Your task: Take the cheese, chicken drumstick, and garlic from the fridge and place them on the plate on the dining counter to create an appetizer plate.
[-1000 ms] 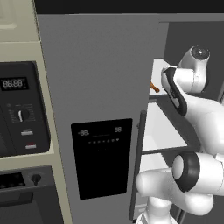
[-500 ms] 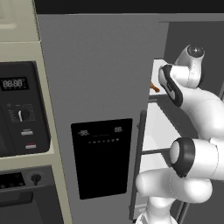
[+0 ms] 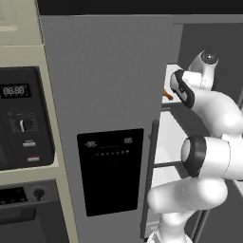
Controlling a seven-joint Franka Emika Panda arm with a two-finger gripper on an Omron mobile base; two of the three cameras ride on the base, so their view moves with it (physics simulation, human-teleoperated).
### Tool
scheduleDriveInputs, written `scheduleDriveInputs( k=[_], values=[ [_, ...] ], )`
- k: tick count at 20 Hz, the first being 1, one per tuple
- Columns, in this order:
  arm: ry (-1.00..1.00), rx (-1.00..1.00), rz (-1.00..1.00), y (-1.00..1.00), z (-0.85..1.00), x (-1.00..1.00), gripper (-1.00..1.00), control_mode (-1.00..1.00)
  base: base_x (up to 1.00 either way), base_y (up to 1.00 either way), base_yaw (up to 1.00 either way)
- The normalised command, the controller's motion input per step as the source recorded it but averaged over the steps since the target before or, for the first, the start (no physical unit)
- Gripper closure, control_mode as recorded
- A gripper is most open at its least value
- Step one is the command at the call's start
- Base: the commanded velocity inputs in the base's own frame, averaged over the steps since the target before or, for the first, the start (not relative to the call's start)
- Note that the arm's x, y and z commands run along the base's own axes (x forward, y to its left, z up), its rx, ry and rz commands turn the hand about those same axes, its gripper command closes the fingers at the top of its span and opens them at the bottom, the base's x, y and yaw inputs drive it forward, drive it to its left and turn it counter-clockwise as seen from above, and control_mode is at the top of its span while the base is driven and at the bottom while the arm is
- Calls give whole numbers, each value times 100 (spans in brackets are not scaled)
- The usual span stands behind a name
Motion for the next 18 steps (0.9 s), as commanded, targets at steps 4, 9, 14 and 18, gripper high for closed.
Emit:
scheduleDriveInputs(
  k=[4,9,14,18],
  values=[
    [0,0,2,-12,-9,36,-100,-100,0,0,0],
    [2,0,1,-4,-12,34,-100,-100,0,0,0],
    [13,-2,0,0,-41,1,100,-100,0,0,0],
    [14,-2,0,0,-46,0,100,-100,0,0,0]
  ],
)
